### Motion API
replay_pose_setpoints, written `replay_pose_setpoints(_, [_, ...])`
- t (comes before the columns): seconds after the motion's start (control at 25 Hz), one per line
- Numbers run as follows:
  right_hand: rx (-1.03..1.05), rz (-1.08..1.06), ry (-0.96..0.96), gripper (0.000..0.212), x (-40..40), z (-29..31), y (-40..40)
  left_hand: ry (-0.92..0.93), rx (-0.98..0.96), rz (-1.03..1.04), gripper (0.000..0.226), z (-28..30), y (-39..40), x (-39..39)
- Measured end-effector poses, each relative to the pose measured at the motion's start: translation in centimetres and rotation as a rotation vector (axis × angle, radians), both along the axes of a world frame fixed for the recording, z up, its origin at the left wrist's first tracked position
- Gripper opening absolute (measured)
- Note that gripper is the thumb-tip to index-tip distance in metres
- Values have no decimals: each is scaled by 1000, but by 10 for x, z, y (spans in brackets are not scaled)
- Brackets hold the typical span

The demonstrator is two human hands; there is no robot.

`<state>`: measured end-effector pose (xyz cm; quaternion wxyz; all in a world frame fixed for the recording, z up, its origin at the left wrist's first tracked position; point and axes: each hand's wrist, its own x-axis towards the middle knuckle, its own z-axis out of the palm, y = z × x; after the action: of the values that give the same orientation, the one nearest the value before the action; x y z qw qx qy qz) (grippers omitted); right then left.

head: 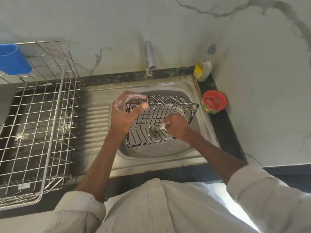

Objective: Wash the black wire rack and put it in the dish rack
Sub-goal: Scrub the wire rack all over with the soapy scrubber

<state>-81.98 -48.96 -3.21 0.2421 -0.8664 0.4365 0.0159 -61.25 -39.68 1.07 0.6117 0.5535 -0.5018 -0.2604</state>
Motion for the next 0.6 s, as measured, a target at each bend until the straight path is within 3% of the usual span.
replay_pose_setpoints(0.12, [60,91,25,29,-25,6,17,37,-5,29,38,-3,-1,10])
replay_pose_setpoints(0.24, [93,-63,-35,31,-22,12,1,117,37,43,46,-6,1,3])
replay_pose_setpoints(0.4, [32,-88,-45,34,5,2,1,-9,-22,51,33,-3,-9,-5])
replay_pose_setpoints(0.6, [156,-185,-61,36,-31,12,19,-20,-31,136,30,-3,-10,12])
